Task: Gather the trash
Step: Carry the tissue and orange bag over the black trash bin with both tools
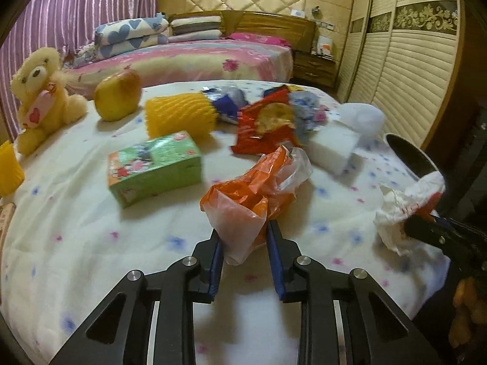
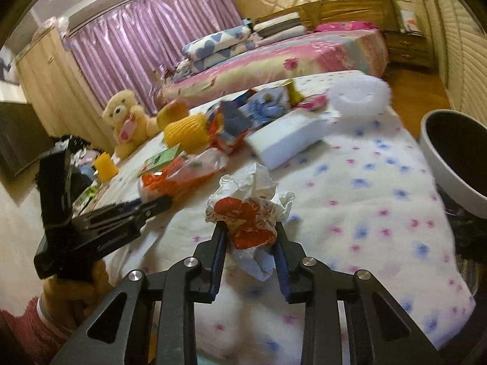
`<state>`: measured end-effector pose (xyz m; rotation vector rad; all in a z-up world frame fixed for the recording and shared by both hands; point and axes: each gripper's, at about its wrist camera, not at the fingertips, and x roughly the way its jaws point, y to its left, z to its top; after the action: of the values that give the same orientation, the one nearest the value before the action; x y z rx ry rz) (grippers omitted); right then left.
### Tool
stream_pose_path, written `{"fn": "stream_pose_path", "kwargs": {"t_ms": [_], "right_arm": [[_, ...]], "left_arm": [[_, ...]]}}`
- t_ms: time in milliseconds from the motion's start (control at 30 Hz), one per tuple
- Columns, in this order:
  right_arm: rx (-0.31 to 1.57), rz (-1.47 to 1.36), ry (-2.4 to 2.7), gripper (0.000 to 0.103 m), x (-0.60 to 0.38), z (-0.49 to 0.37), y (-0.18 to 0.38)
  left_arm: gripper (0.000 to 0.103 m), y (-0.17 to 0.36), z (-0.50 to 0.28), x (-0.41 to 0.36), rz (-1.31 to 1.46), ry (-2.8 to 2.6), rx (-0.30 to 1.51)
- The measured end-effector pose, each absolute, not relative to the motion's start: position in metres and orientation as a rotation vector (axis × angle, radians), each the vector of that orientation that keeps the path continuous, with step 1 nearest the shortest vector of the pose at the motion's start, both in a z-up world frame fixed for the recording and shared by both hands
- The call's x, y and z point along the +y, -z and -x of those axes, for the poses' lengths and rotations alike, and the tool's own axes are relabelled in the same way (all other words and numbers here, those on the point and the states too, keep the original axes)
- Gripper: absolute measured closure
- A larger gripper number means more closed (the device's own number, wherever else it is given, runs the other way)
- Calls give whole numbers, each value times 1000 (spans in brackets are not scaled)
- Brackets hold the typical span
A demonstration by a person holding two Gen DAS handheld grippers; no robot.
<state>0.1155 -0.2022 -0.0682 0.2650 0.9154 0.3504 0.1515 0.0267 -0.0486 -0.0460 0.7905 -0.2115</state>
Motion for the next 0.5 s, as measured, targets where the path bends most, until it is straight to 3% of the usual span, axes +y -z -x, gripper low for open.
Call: {"fn": "stream_pose_path", "kwargs": {"t_ms": [500], "right_arm": [[860, -335, -178, 74, -281, -102, 55]], "left_arm": [[78, 29, -144, -41, -13, 361, 786]]}}
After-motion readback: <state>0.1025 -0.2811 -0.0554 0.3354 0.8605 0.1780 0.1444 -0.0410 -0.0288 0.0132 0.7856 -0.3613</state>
